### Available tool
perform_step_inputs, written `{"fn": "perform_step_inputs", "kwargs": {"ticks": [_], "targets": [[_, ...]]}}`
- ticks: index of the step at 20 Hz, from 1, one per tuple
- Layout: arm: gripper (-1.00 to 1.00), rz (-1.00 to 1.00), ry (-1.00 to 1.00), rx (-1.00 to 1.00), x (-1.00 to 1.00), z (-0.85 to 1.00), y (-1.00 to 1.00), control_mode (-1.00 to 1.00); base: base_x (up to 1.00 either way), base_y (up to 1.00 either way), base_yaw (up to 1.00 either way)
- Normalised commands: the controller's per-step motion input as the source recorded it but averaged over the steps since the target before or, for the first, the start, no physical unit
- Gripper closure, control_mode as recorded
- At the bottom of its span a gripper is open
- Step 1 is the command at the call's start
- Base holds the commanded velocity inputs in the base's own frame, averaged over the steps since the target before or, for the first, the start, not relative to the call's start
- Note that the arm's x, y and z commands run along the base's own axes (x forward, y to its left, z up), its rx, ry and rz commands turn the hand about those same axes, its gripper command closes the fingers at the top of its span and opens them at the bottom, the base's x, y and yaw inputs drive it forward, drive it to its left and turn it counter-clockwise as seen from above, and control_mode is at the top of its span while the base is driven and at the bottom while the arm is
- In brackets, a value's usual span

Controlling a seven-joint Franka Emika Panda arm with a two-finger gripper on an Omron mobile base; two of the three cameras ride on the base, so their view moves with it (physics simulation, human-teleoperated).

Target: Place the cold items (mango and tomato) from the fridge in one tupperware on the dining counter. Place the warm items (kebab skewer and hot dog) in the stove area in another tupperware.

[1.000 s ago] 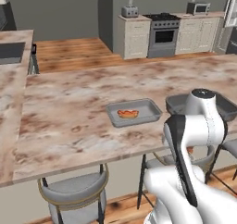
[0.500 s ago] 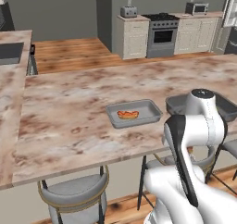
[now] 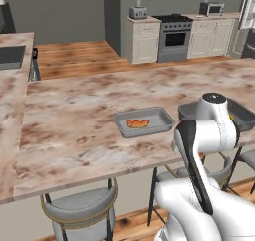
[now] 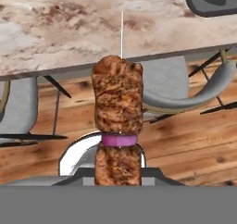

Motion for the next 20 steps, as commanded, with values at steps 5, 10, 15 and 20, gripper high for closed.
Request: {"fn": "perform_step_inputs", "kwargs": {"ticks": [5, 10, 15, 20], "targets": [[1.0, 0.36, 0.0, -0.07, 0.79, 0.39, 0.0, -1.0, 0.0, 0.0, 0.0], [1.0, 0.62, 0.0, 0.03, 0.94, 0.22, -0.2, -1.0, 0.0, 0.0, 0.0], [1.0, 0.66, 0.03, 0.03, 1.0, 0.23, -0.22, -1.0, 0.0, 0.0, 0.0], [1.0, 0.49, 0.08, 0.0, 1.0, -0.01, -0.02, -1.0, 0.0, 0.0, 0.0]]}}
